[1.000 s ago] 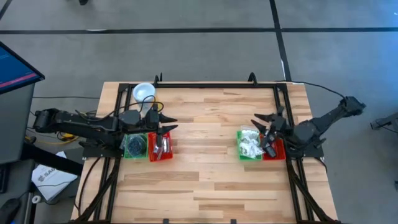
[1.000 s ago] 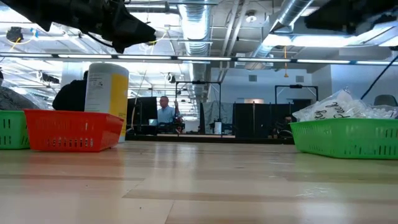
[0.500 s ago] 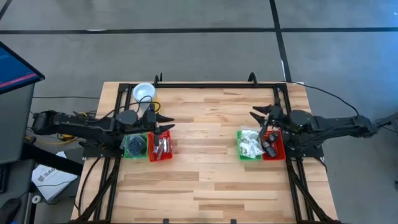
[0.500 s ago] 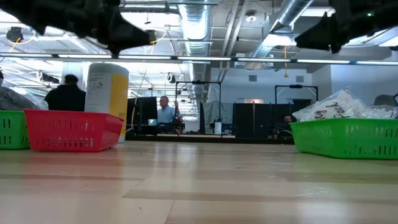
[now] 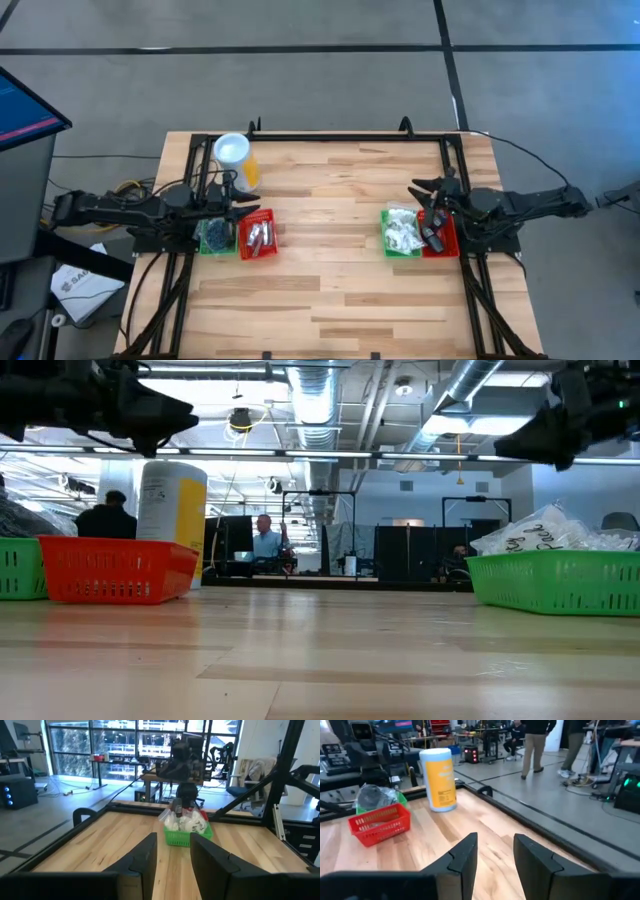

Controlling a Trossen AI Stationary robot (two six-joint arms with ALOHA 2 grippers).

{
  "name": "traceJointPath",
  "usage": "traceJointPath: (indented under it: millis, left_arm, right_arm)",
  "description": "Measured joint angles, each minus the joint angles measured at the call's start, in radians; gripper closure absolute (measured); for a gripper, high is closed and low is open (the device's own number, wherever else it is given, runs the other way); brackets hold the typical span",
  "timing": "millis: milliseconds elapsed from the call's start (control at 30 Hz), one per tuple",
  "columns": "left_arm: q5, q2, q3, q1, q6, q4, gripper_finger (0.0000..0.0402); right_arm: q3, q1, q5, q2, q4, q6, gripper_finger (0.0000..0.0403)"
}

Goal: Pick & Place Travel size toiletries
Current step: Return to Home Position

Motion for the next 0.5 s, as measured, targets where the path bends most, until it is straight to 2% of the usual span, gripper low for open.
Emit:
traceJointPath:
  millis: [200, 500]
  left_arm:
    - [-0.001, -0.04, -0.027, 0.0, 0.003, -0.025, 0.0293]
    - [-0.001, -0.047, -0.067, 0.0, -0.016, -0.025, 0.0293]
  right_arm:
    - [-0.08, 0.025, 0.021, -0.041, 0.083, -0.02, 0.0285]
    - [-0.082, 0.026, 0.035, -0.055, -0.004, 0.024, 0.0285]
